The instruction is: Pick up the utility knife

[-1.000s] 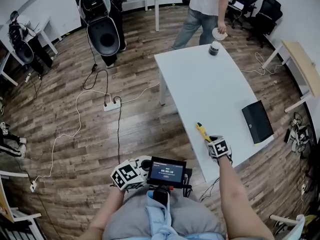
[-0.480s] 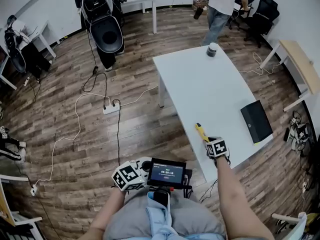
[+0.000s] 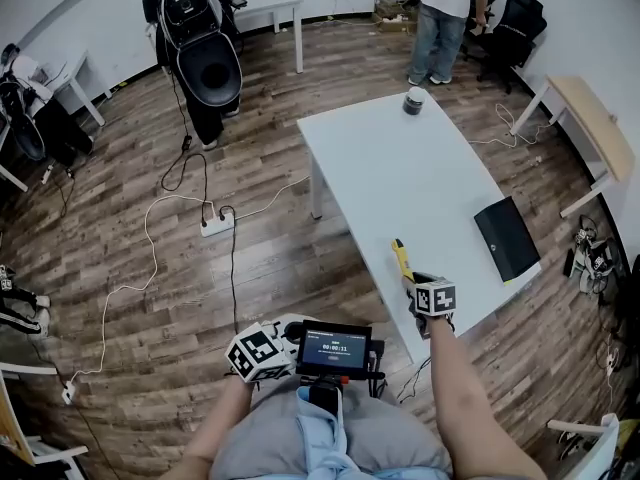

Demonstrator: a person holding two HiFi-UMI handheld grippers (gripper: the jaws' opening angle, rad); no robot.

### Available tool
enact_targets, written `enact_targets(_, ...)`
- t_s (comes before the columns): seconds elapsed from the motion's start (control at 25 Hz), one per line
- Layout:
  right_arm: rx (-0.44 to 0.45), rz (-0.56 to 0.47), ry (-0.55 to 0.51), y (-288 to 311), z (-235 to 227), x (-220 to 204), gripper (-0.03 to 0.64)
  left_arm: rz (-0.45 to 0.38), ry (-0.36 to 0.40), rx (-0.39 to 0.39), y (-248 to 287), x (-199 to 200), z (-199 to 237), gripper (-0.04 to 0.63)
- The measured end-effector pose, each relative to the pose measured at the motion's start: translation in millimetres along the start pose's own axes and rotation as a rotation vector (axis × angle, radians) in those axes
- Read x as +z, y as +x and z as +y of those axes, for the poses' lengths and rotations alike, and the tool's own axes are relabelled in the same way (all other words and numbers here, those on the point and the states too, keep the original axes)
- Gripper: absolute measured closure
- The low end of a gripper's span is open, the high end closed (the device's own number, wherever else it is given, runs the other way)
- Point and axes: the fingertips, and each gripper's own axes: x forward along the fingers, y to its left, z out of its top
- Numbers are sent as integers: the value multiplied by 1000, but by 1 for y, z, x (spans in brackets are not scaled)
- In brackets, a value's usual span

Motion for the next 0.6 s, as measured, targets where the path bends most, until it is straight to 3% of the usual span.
enact_targets(0.6,90,-266,10,-68,58,34,489,-24,42,-38,3,9,-8,575)
